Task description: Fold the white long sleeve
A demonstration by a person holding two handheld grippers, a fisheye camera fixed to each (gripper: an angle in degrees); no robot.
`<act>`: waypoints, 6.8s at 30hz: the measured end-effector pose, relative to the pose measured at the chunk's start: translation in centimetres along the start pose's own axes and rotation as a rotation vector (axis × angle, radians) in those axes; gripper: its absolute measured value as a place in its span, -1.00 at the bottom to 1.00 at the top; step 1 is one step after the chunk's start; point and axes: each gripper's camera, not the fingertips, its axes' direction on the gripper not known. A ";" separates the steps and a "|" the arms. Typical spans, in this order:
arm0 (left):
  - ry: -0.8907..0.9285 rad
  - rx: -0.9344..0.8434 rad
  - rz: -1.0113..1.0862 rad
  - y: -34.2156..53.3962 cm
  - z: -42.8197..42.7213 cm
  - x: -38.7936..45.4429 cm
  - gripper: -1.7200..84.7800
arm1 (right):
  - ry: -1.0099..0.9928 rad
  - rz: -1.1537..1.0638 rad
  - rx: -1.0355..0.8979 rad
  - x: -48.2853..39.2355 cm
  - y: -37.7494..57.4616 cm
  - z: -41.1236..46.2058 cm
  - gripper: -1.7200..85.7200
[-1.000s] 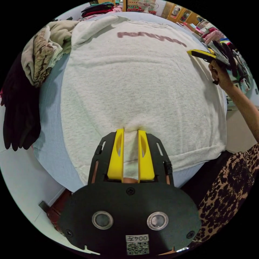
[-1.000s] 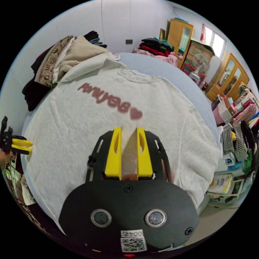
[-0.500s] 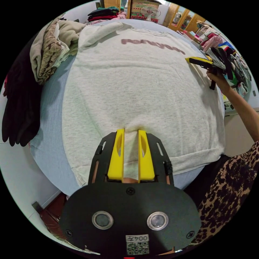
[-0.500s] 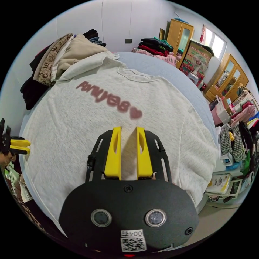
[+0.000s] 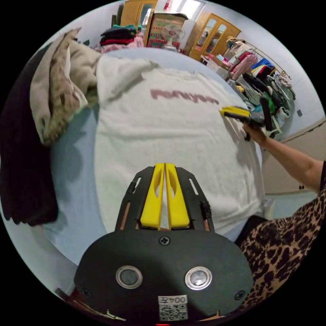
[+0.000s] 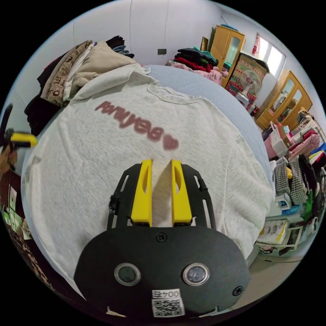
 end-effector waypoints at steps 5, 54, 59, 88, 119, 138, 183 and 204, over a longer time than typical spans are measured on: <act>-0.121 0.151 0.004 -10.3 -4.4 -4.0 -0.85 | -0.073 0.031 0.000 1.4 1.1 0.1 -0.76; -0.745 0.223 0.091 -15.6 -14.0 11.7 -0.82 | -0.065 0.018 0.003 4.3 4.0 0.3 -0.76; -0.788 -0.152 0.171 -17.8 -15.0 10.8 -0.80 | -0.051 0.011 0.002 4.4 3.9 0.4 -0.76; -1.098 0.115 0.242 -20.7 -6.2 12.5 -0.89 | -0.090 0.028 0.005 7.1 3.0 0.7 -0.76; -0.707 0.717 -0.094 -12.1 -0.8 8.6 -0.93 | -0.104 0.037 0.006 8.9 1.8 0.5 -0.77; -0.430 0.128 0.027 -30.1 21.6 -9.5 -0.94 | -0.150 0.089 0.007 11.0 1.4 0.3 -0.84; -0.148 -0.109 -0.397 5.1 21.9 -13.8 -0.90 | -0.107 0.076 0.002 7.9 2.0 -0.2 -0.83; -0.028 -0.030 -0.535 7.7 22.0 -15.2 -0.93 | -0.027 0.047 -0.004 5.5 2.7 -0.1 -0.81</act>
